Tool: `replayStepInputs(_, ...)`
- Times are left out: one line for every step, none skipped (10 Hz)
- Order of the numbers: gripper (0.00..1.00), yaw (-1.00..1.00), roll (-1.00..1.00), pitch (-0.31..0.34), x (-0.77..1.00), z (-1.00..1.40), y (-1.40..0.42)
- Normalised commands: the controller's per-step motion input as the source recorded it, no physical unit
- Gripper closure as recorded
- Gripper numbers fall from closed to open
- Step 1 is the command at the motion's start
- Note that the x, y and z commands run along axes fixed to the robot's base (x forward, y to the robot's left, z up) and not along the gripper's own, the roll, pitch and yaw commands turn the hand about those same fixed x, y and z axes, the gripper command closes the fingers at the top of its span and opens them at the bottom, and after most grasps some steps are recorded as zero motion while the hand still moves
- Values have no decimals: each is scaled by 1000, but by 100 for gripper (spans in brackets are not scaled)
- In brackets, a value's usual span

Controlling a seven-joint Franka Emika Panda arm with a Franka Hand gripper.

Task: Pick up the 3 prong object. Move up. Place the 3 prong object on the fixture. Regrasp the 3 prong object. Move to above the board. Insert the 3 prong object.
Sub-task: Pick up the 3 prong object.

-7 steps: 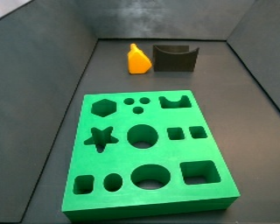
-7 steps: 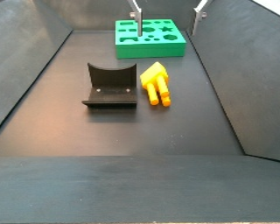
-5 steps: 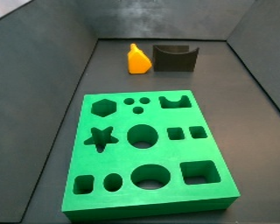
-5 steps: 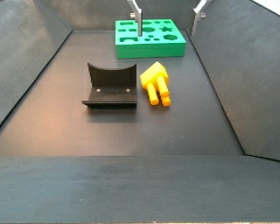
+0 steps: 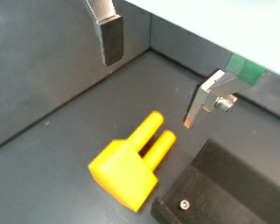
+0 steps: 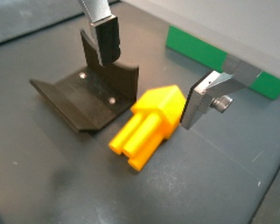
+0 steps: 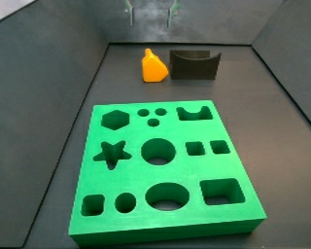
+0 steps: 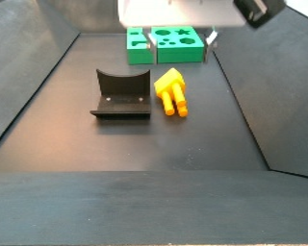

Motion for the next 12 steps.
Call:
replayStepInputs(0,0,53,90,31,-997,0)
replayStepInputs(0,0,90,84,103,-986,0)
replayStepInputs(0,9,137,80,123,-917,0)
replayStepInputs(0,0,130,76,151,-934,0)
replayStepInputs(0,0,116,81,154,-951,0)
replayStepInputs(0,0,111,96,100,-940,0)
replayStepInputs(0,20,144,47,0,-866,0)
replayStepInputs(0,66,184,0,-43,-737,0)
replayStepInputs(0,100,191,0,-6,-603,29)
replayStepInputs(0,77,159,17,0,-351,80)
replayStepInputs(0,6,176,74,40,-66,91)
replayStepInputs(0,0,204,86,46,0,83)
